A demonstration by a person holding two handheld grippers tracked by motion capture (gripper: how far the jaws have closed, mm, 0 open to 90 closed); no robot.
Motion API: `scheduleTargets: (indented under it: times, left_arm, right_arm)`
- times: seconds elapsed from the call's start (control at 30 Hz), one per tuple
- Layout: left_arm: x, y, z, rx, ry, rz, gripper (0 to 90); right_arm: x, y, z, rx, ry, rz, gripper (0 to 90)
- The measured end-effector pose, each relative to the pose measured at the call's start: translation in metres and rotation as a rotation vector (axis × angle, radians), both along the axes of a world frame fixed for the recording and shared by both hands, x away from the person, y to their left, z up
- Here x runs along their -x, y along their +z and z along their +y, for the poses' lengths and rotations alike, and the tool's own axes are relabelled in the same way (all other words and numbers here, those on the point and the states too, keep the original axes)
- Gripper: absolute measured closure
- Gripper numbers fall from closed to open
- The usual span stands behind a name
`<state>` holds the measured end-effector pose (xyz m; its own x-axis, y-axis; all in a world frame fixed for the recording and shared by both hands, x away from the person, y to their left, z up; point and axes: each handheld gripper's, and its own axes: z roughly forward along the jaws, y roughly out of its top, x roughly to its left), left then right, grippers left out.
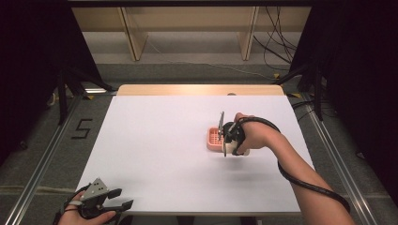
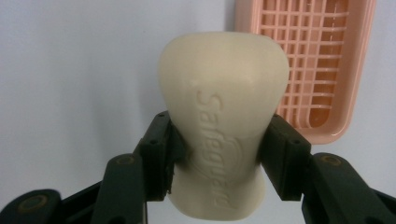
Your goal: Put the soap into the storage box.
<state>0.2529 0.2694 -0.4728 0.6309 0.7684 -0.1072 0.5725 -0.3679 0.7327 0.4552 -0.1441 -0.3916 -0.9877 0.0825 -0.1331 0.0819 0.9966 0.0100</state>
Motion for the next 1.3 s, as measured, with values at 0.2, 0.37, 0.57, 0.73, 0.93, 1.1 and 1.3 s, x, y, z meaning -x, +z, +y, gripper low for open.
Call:
scheduleTargets:
  times: [0.2, 0.37, 0.57, 0.73, 0.93, 1.1, 1.3]
  left_arm:
    - [0.000, 0.000, 0.000, 0.001, -0.007, -0.004, 36.3]
    - [0.002, -0.001, -0.002, 0.033, 0.010, 0.015, 36.3]
    - [0.002, 0.000, -0.002, 0.031, 0.006, 0.016, 36.3]
    - [0.002, 0.000, -0.002, 0.030, 0.005, 0.016, 36.3]
    - [0.001, 0.000, -0.002, 0.020, 0.008, 0.008, 36.3]
    - [0.002, 0.000, -0.002, 0.029, 0.004, 0.016, 36.4]
    - [0.002, 0.000, -0.002, 0.032, 0.005, 0.016, 36.4]
  right_arm:
    - [-0.003, 0.003, 0.001, 0.014, -0.012, -0.010, 50.6]
    - [-0.007, 0.004, 0.002, 0.009, -0.008, -0.009, 50.6]
    - [-0.010, 0.004, 0.006, 0.022, -0.016, -0.029, 50.6]
    - [-0.017, 0.004, 0.007, 0.015, -0.007, -0.031, 50.6]
    - [-0.023, 0.006, 0.008, 0.013, -0.011, -0.028, 50.6]
    - [-0.028, 0.005, 0.008, 0.004, 0.012, -0.044, 50.6]
    - [-0.030, 0.007, 0.009, 0.016, -0.010, -0.051, 50.6]
